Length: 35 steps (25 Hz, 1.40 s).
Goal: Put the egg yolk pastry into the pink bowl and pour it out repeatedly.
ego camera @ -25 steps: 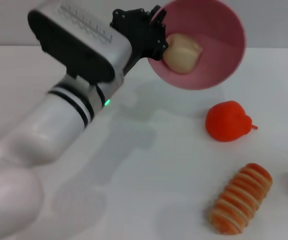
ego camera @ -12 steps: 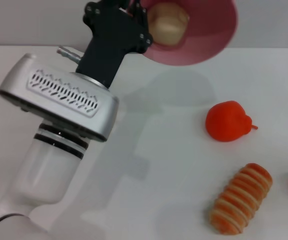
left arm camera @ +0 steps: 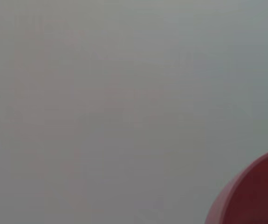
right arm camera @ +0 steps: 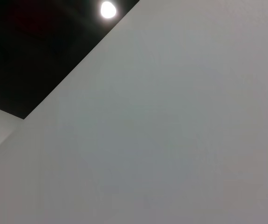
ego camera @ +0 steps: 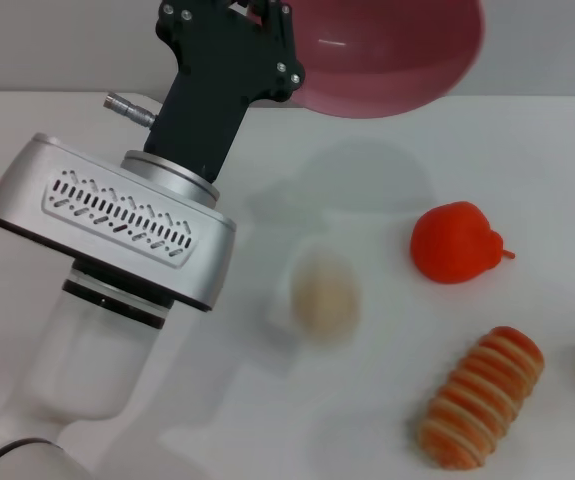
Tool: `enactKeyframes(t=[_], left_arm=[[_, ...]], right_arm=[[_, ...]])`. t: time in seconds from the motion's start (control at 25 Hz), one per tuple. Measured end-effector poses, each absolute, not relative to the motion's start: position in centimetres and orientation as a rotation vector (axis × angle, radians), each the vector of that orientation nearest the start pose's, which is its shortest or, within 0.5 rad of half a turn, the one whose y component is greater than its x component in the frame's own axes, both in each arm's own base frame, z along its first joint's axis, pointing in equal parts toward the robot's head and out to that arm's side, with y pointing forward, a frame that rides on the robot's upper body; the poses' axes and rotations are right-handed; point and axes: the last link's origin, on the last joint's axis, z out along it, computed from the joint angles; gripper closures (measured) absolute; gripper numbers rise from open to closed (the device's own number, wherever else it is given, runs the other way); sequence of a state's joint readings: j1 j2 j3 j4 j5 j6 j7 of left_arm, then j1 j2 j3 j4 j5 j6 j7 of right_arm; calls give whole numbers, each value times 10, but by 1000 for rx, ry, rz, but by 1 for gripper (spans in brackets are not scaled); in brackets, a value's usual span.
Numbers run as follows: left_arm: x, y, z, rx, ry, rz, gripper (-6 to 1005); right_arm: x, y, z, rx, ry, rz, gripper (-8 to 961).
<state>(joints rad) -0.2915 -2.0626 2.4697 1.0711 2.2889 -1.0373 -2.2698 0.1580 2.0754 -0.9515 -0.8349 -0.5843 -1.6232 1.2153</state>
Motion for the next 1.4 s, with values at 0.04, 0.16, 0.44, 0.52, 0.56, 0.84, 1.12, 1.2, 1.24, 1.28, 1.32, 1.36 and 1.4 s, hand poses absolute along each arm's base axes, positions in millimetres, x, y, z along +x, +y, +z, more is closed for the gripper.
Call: enactKeyframes(t=[0.04, 0.16, 0.44, 0.52, 0.56, 0.84, 1.12, 1.2, 1.24, 1.28, 1.32, 1.36, 1.4], left_arm=[[-122, 300, -58, -1639, 166, -766, 957], [-122, 301, -60, -1647, 173, -760, 957], [-123, 316, -64, -1736, 115, -706, 957], [-122, 328, -65, -1794, 57, -676, 957], [-122, 336, -64, -1828, 12, -664, 957], [-138, 408, -53, -2153, -465, -421, 957], [-148, 433, -47, -2291, -686, -229, 957], [-151, 437, -43, -2308, -740, -199, 957], [-151, 437, -43, -2308, -740, -199, 957], [-156, 439, -32, -2329, -832, -175, 957], [-156, 439, -32, -2329, -832, -175, 957], [-156, 439, -32, -2329, -832, -175, 957], [-156, 439, -32, -2329, -832, -175, 957]], right_arm=[[258, 278, 154, -1590, 227, 1646, 498], [258, 277, 154, -1592, 225, 1651, 498], [253, 279, 152, -1613, 220, 1677, 497], [251, 279, 151, -1633, 220, 1691, 497], [249, 279, 151, -1648, 225, 1704, 497], [218, 283, 145, -1955, 230, 1682, 498], [148, 279, 129, -2664, 179, 1249, 498], [130, 273, 123, -2829, 141, 1064, 498], [121, 269, 118, -2927, 120, 937, 498], [113, 265, 113, -3003, 99, 825, 498], [107, 263, 105, -3079, 100, 695, 498], [103, 262, 99, -3133, 113, 572, 498], [100, 262, 92, -3167, 125, 467, 498]])
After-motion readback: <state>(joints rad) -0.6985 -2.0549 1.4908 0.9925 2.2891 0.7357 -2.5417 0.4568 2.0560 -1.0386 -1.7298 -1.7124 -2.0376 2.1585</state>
